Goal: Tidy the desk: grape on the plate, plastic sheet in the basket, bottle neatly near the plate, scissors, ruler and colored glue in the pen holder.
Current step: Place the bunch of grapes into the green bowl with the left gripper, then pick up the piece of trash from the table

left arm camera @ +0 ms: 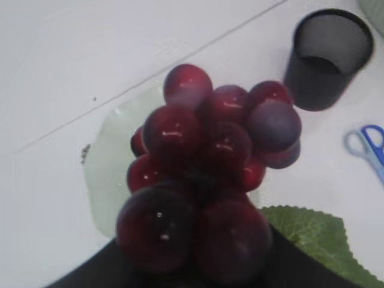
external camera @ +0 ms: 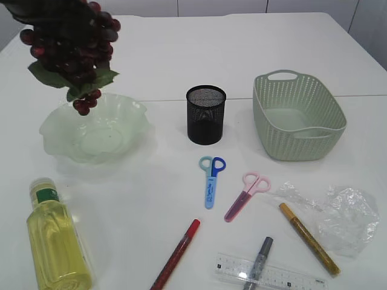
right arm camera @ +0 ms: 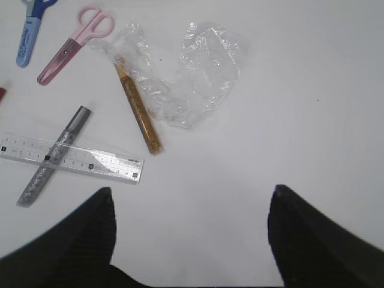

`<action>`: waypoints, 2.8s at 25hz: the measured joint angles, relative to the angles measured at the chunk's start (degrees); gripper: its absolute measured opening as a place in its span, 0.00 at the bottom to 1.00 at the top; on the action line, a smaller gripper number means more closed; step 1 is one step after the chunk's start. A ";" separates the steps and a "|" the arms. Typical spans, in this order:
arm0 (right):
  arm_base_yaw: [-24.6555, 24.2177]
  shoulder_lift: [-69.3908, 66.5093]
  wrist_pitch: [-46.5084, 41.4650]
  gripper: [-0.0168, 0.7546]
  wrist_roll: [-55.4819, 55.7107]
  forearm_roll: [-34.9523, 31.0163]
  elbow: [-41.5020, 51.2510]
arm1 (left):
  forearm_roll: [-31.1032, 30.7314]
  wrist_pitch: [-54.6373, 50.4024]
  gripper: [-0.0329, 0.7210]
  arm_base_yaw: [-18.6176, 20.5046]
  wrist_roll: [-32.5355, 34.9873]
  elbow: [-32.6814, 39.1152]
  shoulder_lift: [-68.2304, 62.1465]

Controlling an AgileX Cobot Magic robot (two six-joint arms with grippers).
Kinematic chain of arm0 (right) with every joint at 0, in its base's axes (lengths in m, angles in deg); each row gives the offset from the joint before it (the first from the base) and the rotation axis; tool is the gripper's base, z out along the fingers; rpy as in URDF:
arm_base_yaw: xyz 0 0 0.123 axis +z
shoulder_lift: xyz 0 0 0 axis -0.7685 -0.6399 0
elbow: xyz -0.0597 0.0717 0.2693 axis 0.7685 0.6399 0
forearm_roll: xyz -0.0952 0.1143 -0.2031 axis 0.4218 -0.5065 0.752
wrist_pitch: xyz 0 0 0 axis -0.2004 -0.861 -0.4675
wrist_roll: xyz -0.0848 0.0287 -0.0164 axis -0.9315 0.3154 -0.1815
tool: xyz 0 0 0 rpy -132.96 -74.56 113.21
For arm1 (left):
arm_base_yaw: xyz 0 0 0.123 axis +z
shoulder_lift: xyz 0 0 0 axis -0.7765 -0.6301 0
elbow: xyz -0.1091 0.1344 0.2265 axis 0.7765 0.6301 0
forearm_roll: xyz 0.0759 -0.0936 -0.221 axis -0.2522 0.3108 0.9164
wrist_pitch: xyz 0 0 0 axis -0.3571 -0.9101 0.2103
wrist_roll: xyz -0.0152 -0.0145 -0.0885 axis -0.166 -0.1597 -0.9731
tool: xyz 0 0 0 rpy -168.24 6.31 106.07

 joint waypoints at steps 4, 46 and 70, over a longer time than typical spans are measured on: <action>0.00 0.00 0.00 0.77 0.00 0.00 0.00 | -1.27 4.06 0.35 4.81 -0.95 -0.08 -2.68; 0.00 -6.28 -1.07 0.77 -0.50 -2.73 -0.25 | 3.23 -11.82 0.72 8.15 -1.25 4.11 -4.54; 9.68 -50.65 8.25 0.77 -6.27 2.50 -19.02 | 7.64 -6.63 0.72 8.29 -4.26 26.07 11.70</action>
